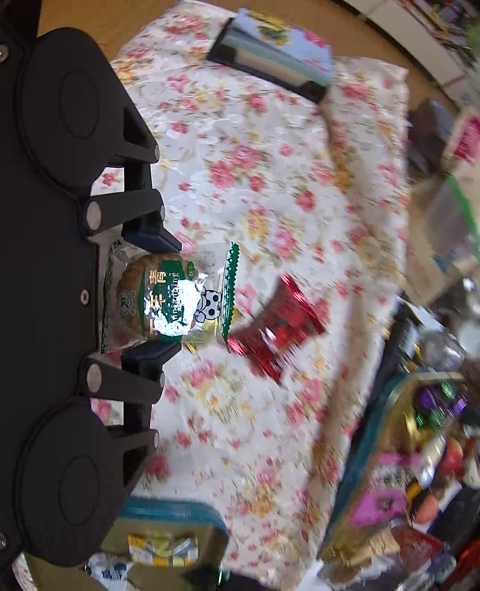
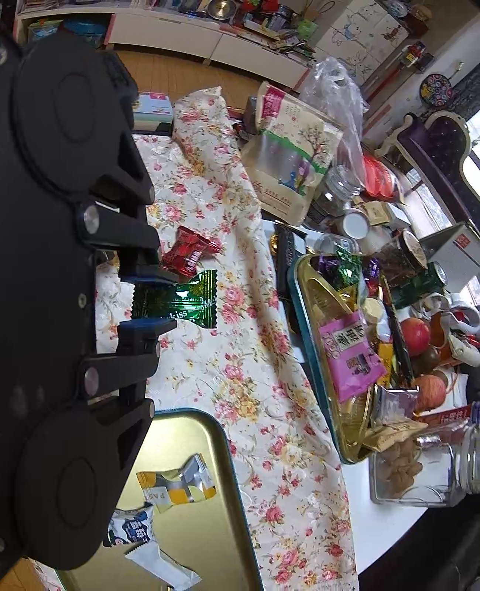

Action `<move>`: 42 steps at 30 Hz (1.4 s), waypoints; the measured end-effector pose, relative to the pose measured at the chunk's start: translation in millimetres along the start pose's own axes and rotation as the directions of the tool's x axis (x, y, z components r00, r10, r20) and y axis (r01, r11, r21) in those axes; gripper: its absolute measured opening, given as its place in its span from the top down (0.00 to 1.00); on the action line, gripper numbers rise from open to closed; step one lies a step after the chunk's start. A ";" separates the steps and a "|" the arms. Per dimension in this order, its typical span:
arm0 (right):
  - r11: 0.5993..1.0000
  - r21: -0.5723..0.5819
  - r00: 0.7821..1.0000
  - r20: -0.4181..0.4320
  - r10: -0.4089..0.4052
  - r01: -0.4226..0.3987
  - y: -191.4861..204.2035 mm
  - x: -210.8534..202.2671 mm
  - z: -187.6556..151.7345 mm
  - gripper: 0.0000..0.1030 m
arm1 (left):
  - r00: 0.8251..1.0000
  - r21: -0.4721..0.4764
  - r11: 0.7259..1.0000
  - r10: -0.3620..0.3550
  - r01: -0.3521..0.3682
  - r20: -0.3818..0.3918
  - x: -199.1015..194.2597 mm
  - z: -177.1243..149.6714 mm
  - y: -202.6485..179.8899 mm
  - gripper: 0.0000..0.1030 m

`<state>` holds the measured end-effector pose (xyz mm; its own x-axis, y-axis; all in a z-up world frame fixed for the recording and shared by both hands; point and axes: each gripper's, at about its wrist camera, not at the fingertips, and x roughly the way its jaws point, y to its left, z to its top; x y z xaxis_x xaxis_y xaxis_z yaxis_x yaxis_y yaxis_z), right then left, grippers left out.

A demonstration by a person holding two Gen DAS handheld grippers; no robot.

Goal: Organize snacks
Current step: 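Lift both held items and carry them over the teal-rimmed gold tray, then open the left gripper to drop the pastry packet while the right releases the green candy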

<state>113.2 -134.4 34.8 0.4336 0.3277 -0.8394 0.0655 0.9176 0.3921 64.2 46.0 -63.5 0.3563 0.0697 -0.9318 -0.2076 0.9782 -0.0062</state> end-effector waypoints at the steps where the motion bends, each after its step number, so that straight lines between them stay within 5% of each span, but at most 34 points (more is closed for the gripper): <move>1: 1.000 0.006 1.000 0.012 -0.003 0.003 -3.0 -3.2 1.9 0.81 | 1.000 0.014 1.000 -0.015 0.015 0.016 -8.6 3.4 -5.4 0.46; 11: 0.989 0.131 0.985 0.149 -0.090 0.070 -63.0 -46.4 23.2 0.81 | 0.977 0.200 0.975 -0.131 0.097 0.169 -76.4 23.8 -85.6 0.46; 21: 0.946 0.250 0.949 0.186 -0.256 0.206 -141.8 -74.7 22.1 0.81 | 0.980 0.392 0.911 -0.176 0.125 0.095 -77.8 -14.2 -149.4 0.45; 28: 0.923 0.279 0.937 0.151 -0.314 0.265 -180.4 -79.4 5.6 0.81 | 0.977 0.426 0.884 -0.213 0.192 0.001 -73.7 -31.7 -180.6 0.45; 42: 0.895 0.371 0.938 0.142 -0.317 0.246 -218.1 -92.3 -0.1 0.81 | 0.955 0.507 0.823 -0.296 0.256 -0.003 -77.4 -36.9 -195.9 0.45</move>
<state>58.8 -364.8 26.7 0.5139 -0.0156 -0.8577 0.4988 0.8189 0.2839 43.7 -158.3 -3.6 0.3995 -0.2233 -0.8891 0.3827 0.9219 -0.0596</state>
